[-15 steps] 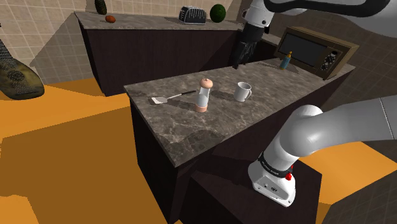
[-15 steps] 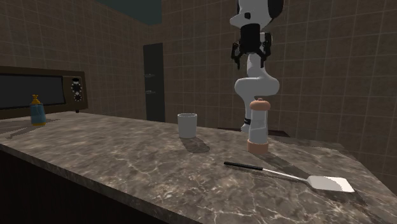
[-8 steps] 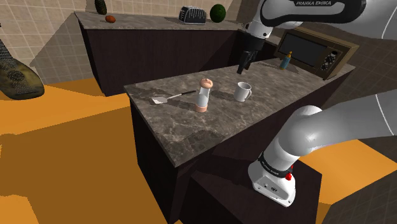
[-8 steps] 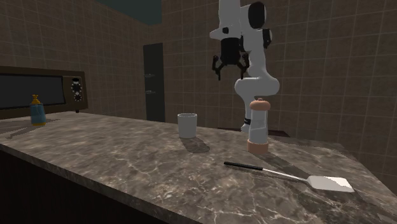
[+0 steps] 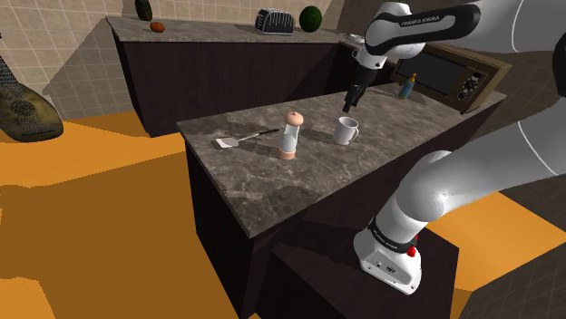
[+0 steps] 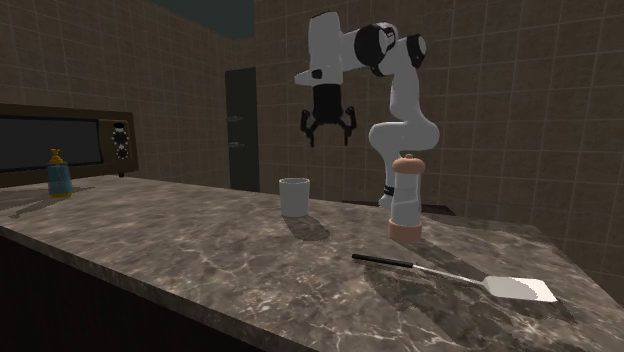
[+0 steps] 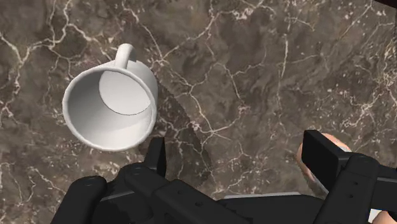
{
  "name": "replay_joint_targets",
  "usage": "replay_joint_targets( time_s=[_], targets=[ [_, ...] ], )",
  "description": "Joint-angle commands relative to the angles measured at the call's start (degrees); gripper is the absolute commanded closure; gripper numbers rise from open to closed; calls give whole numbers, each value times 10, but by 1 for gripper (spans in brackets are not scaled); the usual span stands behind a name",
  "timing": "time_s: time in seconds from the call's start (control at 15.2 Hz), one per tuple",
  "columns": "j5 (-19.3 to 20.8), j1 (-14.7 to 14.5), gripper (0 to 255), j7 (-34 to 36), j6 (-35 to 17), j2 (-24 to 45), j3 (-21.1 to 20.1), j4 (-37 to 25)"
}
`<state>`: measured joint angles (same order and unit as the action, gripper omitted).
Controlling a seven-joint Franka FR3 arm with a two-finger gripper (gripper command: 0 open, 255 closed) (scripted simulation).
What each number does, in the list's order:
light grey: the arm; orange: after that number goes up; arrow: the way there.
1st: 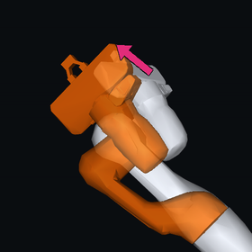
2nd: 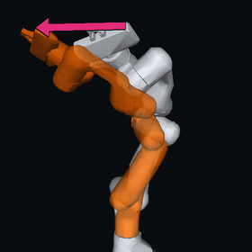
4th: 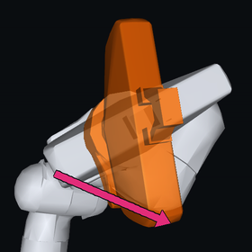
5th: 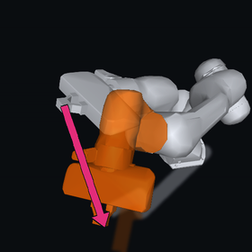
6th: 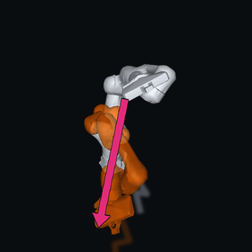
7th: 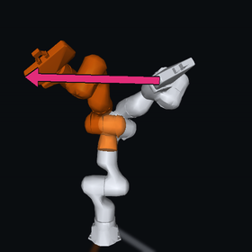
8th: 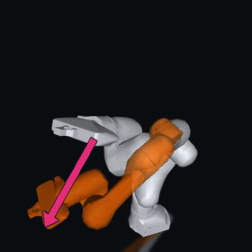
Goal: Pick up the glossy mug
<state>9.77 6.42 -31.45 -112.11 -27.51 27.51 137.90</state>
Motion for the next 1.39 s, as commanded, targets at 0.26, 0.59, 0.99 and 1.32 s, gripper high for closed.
replay_joint_targets(
  time_s=[0.26,0.59,0.99,1.32],
  targets=[
    [-25,-6,0,-98,-70,112,80,-38],
    [-96,-12,0,-204,-115,231,140,-90],
    [-146,-6,0,-255,-153,292,150,-95],
    [-168,-3,0,-271,-178,314,149,-85]
  ],
)
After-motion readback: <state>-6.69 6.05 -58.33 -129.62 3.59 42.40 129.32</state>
